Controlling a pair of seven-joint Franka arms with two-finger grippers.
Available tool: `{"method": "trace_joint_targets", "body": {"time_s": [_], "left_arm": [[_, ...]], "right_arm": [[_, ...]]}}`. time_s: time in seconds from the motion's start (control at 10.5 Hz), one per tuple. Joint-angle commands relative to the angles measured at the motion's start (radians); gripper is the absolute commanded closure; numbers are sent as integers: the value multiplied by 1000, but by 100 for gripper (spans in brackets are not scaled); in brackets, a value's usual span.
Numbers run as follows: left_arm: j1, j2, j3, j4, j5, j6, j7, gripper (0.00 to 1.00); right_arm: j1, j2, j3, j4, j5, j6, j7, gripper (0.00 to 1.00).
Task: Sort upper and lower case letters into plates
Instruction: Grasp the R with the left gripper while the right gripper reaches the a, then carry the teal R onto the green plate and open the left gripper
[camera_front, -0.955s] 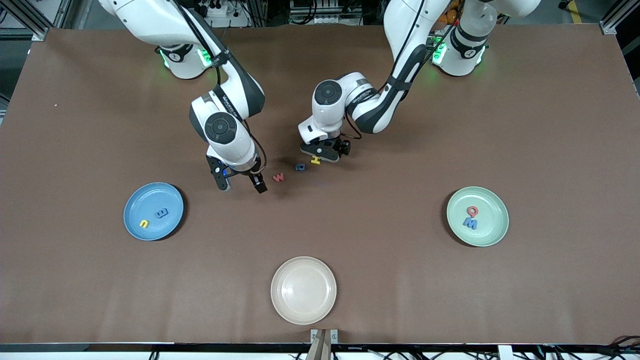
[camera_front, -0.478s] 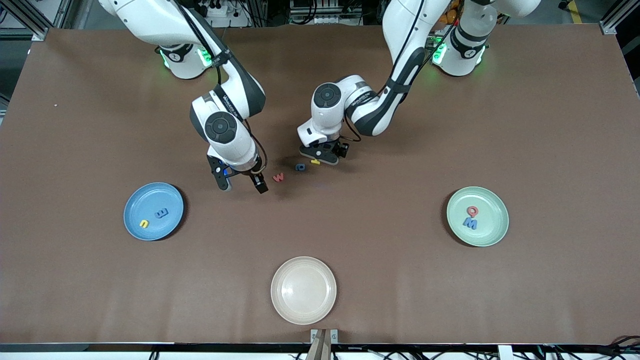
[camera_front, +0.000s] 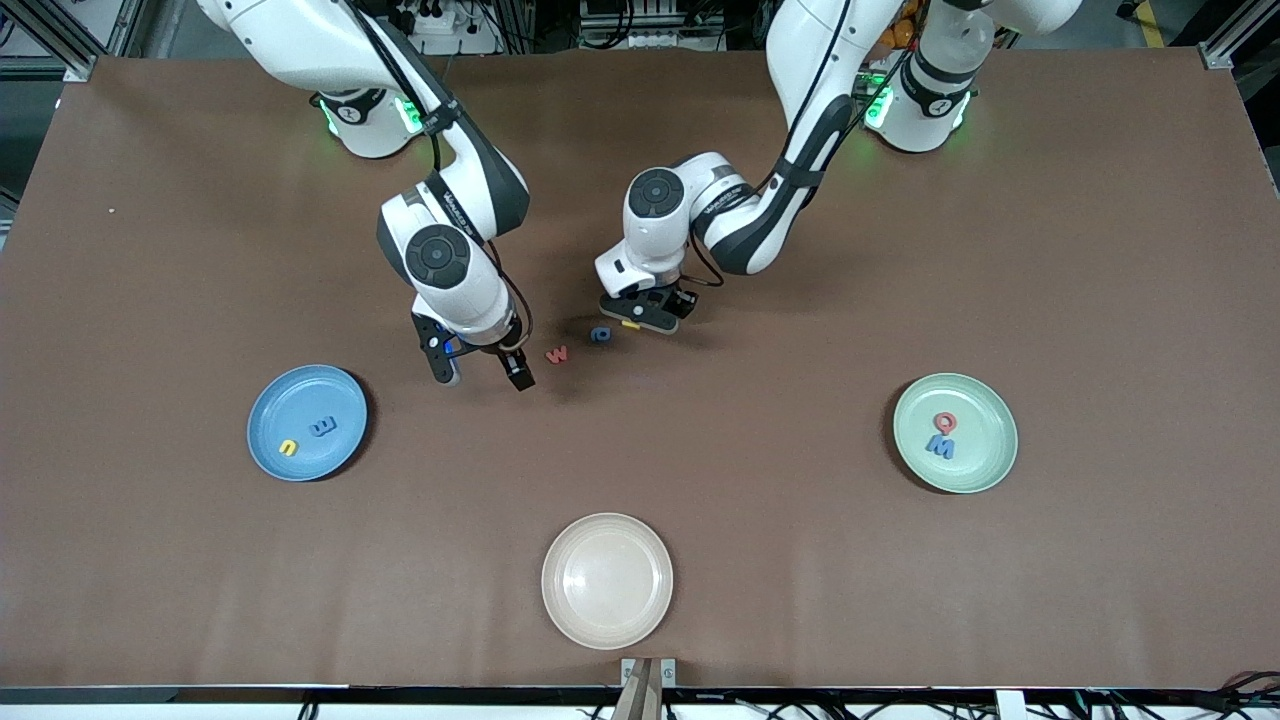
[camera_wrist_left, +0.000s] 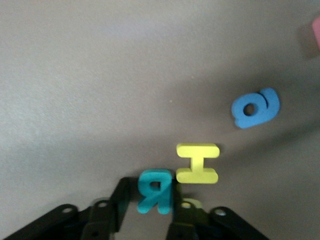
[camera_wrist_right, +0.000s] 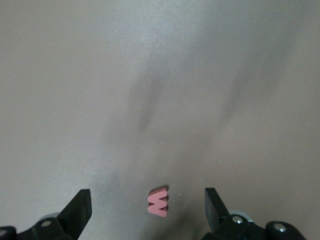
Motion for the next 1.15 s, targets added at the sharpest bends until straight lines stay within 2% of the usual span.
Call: {"method": "trace_joint_targets", "body": {"time_s": [0.0,0.19,0.48,0.67,1.05], "left_arm": [[-8,18,23,14,22,-6,-30,100],[1,-23,43,-23,22,-11,-35,100],[108,-143,81,-51,22,-85,-18,100],[237,-186,84,-52,23,-115,14,100],[522,-202,81,-46,15,-130,386,100]], "right_arm": [[-5,9,3,23,18,-6,19,0],[6,27,3,40,18,-6,50,0],[61,70,3,71,18,6,131,0],[130,112,3,95,16,13,206,0],[260,179,0,92,8,83,375,0]]}}
